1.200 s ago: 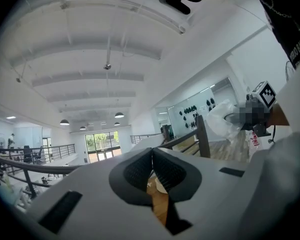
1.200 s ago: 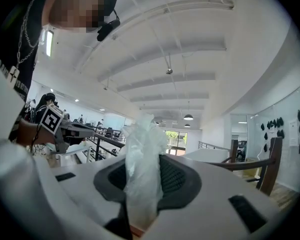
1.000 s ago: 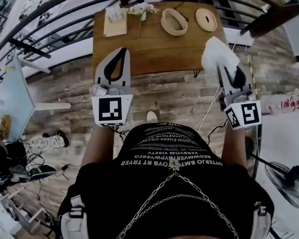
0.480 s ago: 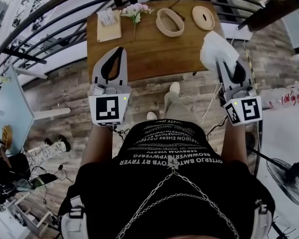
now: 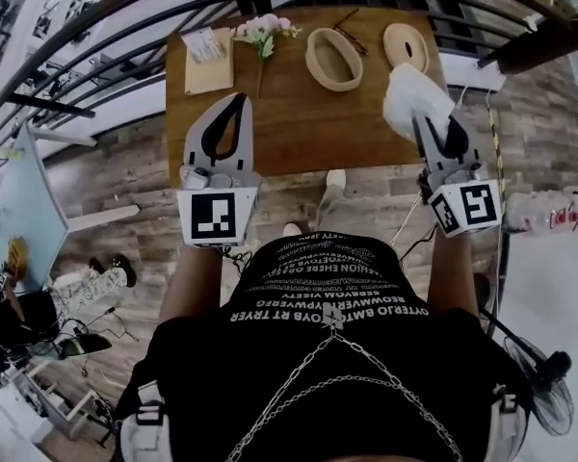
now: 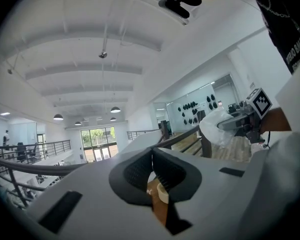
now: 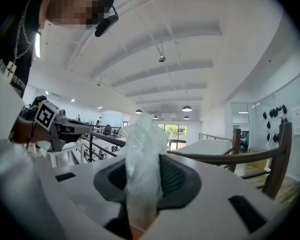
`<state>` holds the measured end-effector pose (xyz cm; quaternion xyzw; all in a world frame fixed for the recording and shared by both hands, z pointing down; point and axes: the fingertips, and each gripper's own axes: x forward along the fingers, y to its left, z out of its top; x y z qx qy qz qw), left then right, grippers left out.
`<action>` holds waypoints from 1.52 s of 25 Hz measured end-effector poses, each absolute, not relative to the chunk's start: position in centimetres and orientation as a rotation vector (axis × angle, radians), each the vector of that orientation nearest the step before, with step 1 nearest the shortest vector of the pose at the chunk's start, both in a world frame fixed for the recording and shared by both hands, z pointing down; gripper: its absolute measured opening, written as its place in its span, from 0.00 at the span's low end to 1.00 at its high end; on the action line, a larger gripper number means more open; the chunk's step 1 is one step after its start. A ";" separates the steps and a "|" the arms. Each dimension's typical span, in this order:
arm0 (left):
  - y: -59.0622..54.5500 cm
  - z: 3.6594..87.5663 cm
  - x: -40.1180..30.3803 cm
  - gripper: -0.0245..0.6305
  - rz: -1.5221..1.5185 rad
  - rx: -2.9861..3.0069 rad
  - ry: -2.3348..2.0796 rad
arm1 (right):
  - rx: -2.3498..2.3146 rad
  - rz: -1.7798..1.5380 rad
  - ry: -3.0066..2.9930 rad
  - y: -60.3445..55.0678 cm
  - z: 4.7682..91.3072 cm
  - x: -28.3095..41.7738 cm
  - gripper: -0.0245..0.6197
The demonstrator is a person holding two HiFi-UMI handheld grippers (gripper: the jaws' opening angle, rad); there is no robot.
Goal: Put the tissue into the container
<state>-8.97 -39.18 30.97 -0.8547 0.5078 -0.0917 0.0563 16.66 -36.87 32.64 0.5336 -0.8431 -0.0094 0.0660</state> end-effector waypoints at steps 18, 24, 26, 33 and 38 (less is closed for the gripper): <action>-49.5 37.1 -8.1 0.08 -0.422 -2.570 1.768 | 1.280 0.301 -2.472 -57.4 53.2 15.1 0.22; -50.4 39.9 -10.0 0.08 -0.488 -2.550 1.871 | 1.186 0.468 -2.390 -61.7 62.6 13.1 0.22; -50.4 40.3 -10.5 0.08 -0.493 -2.540 1.899 | 1.155 0.480 -2.346 -62.6 65.1 12.6 0.22; -49.7 41.3 -11.4 0.08 -0.515 -2.539 1.936 | 1.083 0.459 -2.157 -63.8 70.3 11.8 0.22; -48.5 41.1 -11.8 0.08 -0.497 -2.558 1.912 | 1.014 0.423 -2.125 -62.9 70.6 10.9 0.44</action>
